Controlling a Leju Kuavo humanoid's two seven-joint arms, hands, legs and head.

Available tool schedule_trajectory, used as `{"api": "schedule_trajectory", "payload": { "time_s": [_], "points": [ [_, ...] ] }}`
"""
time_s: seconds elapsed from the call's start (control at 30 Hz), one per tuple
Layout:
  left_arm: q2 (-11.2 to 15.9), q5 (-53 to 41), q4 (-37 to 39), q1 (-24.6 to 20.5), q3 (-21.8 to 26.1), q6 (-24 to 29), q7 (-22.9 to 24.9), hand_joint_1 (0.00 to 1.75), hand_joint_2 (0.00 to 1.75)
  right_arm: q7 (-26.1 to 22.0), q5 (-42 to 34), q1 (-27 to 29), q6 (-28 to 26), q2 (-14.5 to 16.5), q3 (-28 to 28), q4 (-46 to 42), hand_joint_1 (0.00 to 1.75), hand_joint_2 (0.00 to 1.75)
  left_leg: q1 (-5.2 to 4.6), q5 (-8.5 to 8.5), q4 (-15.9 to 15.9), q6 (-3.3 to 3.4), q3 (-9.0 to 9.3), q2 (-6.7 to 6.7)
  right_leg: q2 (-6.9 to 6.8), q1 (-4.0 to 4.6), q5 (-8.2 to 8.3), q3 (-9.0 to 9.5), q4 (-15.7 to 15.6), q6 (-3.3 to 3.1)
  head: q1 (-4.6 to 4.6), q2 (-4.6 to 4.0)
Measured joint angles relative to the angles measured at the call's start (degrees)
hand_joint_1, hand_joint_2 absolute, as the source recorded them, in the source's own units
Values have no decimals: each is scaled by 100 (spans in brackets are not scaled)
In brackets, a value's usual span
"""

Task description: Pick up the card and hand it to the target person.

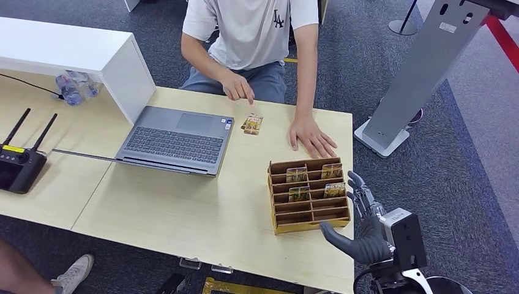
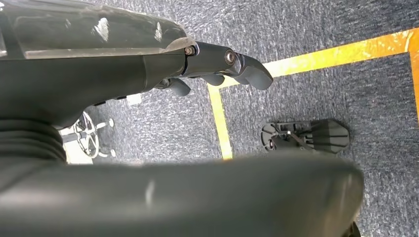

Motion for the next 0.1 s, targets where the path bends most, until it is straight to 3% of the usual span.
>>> {"api": "schedule_trajectory", "payload": {
  "time_s": [0.1],
  "points": [
    [16, -19, 3, -1, -16, -16, 3, 0, 0, 54, 14, -33, 59, 3, 23, 30, 0, 175, 0, -1, 3, 0, -2, 4, 3, 0, 0, -3, 3, 0, 0, 0]
  ]
}}
